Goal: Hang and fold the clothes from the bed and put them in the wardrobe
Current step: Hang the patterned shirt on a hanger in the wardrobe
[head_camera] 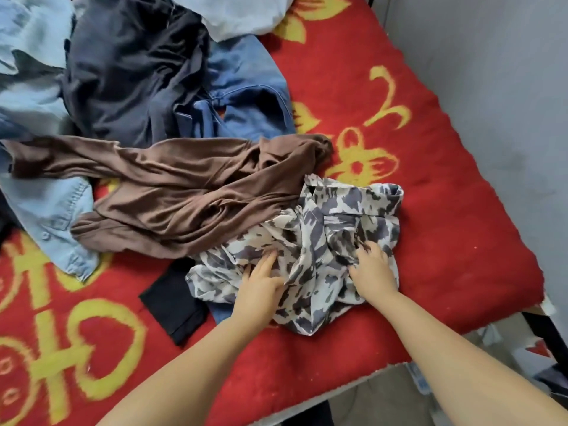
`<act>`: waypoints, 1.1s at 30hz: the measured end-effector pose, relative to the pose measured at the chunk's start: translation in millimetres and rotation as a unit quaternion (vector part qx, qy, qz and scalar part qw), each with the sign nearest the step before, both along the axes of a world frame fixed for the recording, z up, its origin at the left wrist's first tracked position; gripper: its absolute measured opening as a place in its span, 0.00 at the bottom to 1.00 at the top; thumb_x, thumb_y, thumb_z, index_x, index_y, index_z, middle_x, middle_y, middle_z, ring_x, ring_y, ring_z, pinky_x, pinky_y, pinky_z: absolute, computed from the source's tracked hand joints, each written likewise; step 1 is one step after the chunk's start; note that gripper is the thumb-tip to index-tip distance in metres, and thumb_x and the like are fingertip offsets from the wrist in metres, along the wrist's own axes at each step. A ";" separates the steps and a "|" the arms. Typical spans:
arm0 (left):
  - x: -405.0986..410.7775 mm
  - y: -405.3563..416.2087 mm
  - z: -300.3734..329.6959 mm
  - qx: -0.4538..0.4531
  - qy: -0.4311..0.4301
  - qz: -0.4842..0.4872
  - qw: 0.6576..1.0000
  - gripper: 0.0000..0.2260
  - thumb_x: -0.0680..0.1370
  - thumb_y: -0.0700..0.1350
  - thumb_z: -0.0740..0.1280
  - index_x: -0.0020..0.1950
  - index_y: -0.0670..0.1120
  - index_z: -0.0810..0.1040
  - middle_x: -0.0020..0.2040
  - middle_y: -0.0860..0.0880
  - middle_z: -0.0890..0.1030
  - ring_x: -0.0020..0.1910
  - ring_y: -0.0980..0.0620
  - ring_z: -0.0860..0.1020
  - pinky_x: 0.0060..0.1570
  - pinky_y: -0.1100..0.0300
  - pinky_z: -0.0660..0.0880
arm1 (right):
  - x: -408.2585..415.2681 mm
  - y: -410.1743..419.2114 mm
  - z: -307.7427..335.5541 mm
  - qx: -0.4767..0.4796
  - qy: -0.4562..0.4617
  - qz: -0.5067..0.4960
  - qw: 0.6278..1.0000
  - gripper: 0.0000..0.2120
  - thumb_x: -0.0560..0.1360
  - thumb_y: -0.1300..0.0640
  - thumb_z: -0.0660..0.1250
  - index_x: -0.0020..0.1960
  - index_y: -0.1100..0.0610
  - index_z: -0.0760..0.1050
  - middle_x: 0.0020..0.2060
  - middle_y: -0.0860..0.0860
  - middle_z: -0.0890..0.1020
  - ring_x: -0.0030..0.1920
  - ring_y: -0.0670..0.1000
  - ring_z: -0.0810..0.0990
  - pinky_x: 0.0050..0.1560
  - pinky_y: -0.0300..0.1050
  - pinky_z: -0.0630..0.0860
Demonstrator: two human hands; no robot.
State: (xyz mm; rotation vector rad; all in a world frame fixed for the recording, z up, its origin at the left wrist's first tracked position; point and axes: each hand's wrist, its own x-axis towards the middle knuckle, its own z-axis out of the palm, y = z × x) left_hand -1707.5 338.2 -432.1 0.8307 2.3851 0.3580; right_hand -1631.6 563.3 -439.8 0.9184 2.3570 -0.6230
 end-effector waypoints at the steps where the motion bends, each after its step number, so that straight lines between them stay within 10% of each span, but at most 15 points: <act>1: -2.3 -1.2 3.8 0.044 -0.023 0.034 0.998 0.10 0.81 0.44 0.61 0.51 0.46 0.83 0.72 0.49 0.68 0.73 0.49 0.63 0.64 0.57 0.66 | 1.9 3.8 0.5 -0.005 0.021 -0.008 1.000 0.12 0.80 0.56 0.61 0.61 0.59 0.70 0.69 0.57 0.66 0.66 0.58 0.66 0.61 0.51 0.69; 5: -6.6 -9.9 38.9 0.151 -0.094 0.248 0.952 0.12 0.82 0.42 0.60 0.39 0.49 0.73 0.34 0.55 0.75 0.37 0.56 0.75 0.35 0.64 0.65 | 10.7 12.9 31.1 -0.094 0.126 -0.153 0.976 0.01 0.80 0.59 0.59 0.49 0.56 0.69 0.38 0.53 0.76 0.39 0.55 0.76 0.32 0.43 0.66; 15: -9.8 -77.0 196.6 0.327 -0.071 0.398 0.854 0.12 0.81 0.39 0.59 0.44 0.47 0.79 0.41 0.56 0.82 0.42 0.63 0.78 0.45 0.65 0.73 | 32.7 -72.5 156.0 -0.212 0.173 -0.172 0.946 0.06 0.76 0.64 0.54 0.46 0.54 0.67 0.34 0.49 0.70 0.28 0.50 0.74 0.30 0.43 0.63; 22: 55.8 -207.5 289.4 0.383 -0.095 0.338 0.855 0.14 0.81 0.48 0.60 0.40 0.48 0.80 0.38 0.47 0.83 0.39 0.54 0.81 0.38 0.62 0.76 | 49.7 -191.2 264.7 -0.295 0.341 -0.198 0.870 0.13 0.76 0.67 0.55 0.43 0.54 0.75 0.34 0.54 0.77 0.29 0.48 0.75 0.32 0.39 0.70; 26: 101.7 -316.6 324.4 0.351 -0.103 0.347 0.863 0.15 0.80 0.50 0.63 0.36 0.49 0.81 0.34 0.54 0.83 0.37 0.54 0.81 0.35 0.67 0.75 | 52.7 -283.5 348.0 -0.463 0.411 -0.217 0.755 0.14 0.77 0.70 0.53 0.45 0.59 0.75 0.36 0.58 0.78 0.35 0.55 0.78 0.36 0.44 0.76; 30: 141.1 -403.7 366.5 0.211 -0.160 0.244 0.933 0.19 0.78 0.59 0.61 0.35 0.50 0.81 0.33 0.54 0.82 0.32 0.58 0.79 0.34 0.64 0.73 | 70.0 -373.3 430.3 -0.605 0.381 -0.112 0.690 0.11 0.76 0.68 0.54 0.47 0.61 0.75 0.34 0.56 0.79 0.34 0.54 0.78 0.33 0.42 0.75; 33: 156.9 -441.0 408.7 0.212 -0.032 0.209 0.954 0.10 0.79 0.53 0.64 0.38 0.55 0.78 0.33 0.60 0.78 0.33 0.60 0.74 0.35 0.65 0.71 | 88.2 -427.3 487.9 -0.653 0.341 -0.023 0.676 0.10 0.69 0.68 0.55 0.36 0.59 0.73 0.28 0.53 0.74 0.27 0.49 0.73 0.29 0.39 0.69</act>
